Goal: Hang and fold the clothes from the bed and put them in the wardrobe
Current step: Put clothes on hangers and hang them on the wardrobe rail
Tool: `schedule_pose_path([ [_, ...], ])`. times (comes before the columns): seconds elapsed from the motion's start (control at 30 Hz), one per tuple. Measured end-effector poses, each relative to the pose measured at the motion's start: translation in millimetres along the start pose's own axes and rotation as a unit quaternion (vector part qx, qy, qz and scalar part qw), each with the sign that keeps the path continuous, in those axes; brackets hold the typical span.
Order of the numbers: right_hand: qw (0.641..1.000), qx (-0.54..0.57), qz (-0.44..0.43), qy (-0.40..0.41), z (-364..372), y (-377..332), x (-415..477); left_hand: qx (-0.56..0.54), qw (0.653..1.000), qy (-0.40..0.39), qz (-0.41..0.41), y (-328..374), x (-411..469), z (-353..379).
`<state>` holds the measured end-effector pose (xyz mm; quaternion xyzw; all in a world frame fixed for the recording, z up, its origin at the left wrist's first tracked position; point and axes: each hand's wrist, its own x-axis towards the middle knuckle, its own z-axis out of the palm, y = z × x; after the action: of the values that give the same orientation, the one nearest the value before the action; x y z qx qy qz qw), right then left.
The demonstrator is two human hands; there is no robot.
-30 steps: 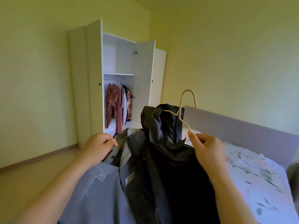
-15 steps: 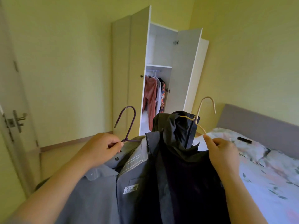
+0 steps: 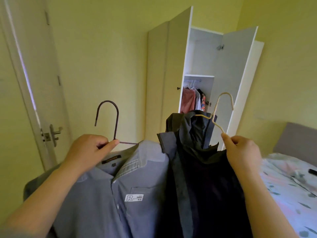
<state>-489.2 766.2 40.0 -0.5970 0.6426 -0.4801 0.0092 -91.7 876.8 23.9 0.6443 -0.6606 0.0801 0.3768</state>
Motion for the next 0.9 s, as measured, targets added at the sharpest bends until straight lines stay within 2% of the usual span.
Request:
schedule_pose_path([
  [0.1, 1.000, 0.006, -0.012, -0.007, 31.1, -16.2, 28.6, 0.034, 0.999, 0.013, -0.001, -6.5, 27.4, 2.2],
  [0.27, 0.998, 0.020, -0.034, -0.038, 81.6, -27.5, 45.5, 0.047, 0.998, 0.015, 0.044, -17.3, 49.9, 14.3],
  [0.47, 0.997, 0.003, -0.046, -0.066, 130.7, -50.0, 58.7, -0.028, 0.995, 0.082, 0.038, -52.0, 93.6, 21.5],
  [0.63, 0.995, 0.005, -0.037, -0.089, 181.9, -92.3, 50.7, -0.023, 0.999, 0.038, 0.001, -83.2, 126.0, 60.9],
  [0.77, 0.996, 0.028, -0.015, -0.080, 215.0, -128.8, 43.2, -0.009, 0.999, 0.044, 0.016, -123.2, 153.0, 69.2],
  [0.9, 0.995, 0.050, 0.013, -0.080, 247.1, -148.2, 36.1, -0.052, 0.997, 0.052, 0.004, -154.7, 179.0, 77.2],
])
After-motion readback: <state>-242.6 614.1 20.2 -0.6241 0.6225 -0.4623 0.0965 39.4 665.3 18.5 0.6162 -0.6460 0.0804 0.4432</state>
